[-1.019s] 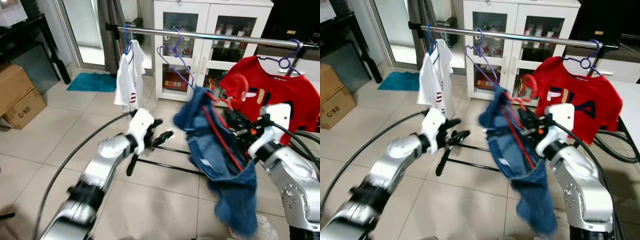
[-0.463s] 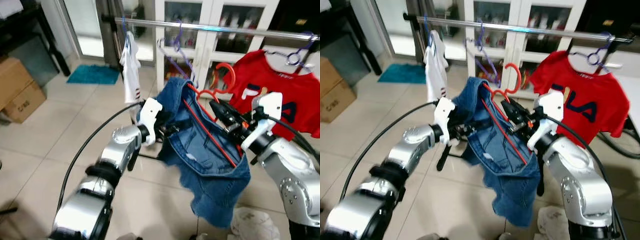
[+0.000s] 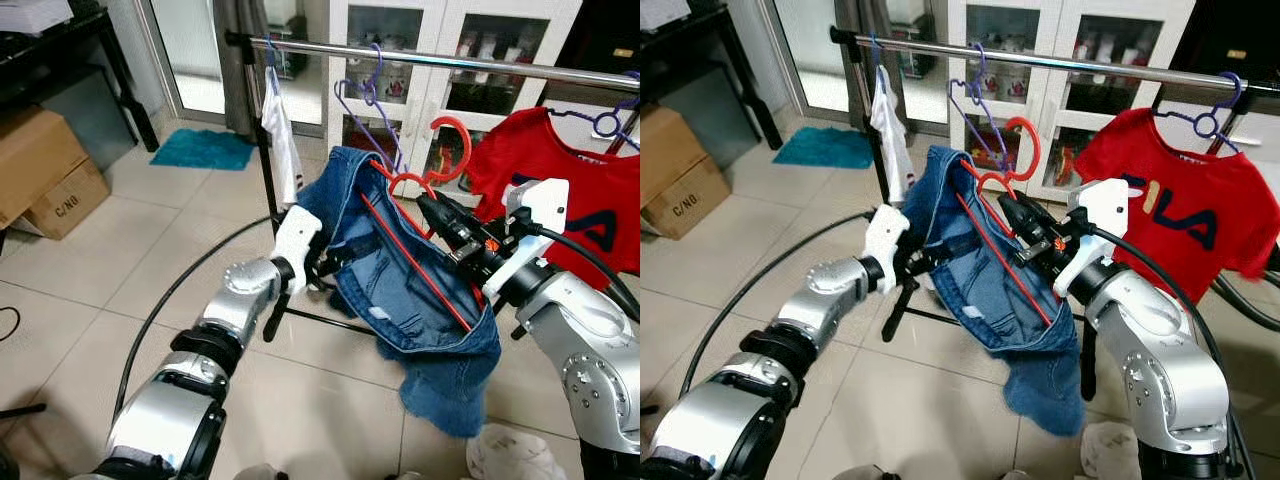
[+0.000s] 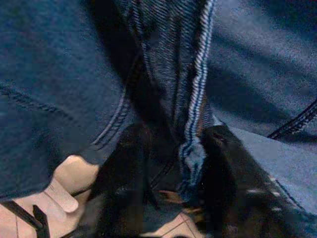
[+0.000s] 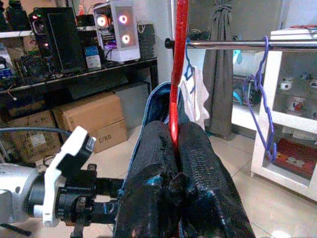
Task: Hang hanger
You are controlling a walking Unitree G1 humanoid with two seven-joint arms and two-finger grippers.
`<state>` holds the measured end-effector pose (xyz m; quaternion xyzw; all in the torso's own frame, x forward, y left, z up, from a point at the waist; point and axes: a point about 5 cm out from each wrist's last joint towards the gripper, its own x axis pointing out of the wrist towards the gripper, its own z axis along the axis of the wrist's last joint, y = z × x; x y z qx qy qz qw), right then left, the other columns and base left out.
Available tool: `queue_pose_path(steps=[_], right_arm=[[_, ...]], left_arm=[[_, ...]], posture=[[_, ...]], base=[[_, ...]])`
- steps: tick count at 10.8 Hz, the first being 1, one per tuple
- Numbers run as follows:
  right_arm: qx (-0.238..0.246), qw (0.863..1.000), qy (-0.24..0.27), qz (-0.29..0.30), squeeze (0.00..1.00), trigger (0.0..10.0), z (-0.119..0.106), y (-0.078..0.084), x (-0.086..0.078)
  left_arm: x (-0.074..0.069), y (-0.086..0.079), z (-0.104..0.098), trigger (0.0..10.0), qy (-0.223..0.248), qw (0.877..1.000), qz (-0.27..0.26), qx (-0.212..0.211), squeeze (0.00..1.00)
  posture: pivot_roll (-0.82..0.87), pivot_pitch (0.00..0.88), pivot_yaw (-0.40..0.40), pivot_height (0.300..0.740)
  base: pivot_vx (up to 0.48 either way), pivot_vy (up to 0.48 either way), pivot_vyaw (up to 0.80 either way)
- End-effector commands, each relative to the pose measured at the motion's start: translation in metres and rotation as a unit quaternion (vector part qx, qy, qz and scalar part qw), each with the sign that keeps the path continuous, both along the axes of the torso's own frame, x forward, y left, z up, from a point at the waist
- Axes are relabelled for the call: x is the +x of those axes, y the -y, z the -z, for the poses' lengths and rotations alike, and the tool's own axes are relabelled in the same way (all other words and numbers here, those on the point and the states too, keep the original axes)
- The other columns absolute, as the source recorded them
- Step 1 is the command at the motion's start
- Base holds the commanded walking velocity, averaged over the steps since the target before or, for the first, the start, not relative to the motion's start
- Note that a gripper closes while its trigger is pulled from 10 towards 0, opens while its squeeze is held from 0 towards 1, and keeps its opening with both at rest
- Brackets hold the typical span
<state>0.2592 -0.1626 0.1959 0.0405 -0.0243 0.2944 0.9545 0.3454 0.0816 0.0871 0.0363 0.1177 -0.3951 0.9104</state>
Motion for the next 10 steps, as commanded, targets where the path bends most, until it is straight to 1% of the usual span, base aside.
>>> queue_pose_path(steps=[1,6,10], right_arm=[[0.003,1.0,0.024,-0.014,0.0,0.0,-0.0117,-0.0047,-0.0023],[0.005,0.999,0.021,-0.03,0.0,0.0,-0.0119,-0.0072,-0.0055],[0.006,0.999,0.018,-0.03,0.0,0.0,-0.0111,-0.0069,-0.0064]], left_arm=[[0.0037,-0.0006,-0.0055,0.0,0.01,1.0,0.002,0.001,0.0],[0.0044,-0.0007,-0.0064,0.0,0.011,1.0,0.002,-0.008,0.0],[0.0046,-0.0012,-0.0063,0.0,0.012,1.0,0.001,-0.009,0.0]], posture=[[-0.11,0.0,0.062,0.74],[-0.11,0.0,0.054,0.74],[-0.11,0.0,0.054,0.74]], base=[[0.0,0.0,0.0],[0.0,0.0,0.0],[0.0,0.0,0.0]])
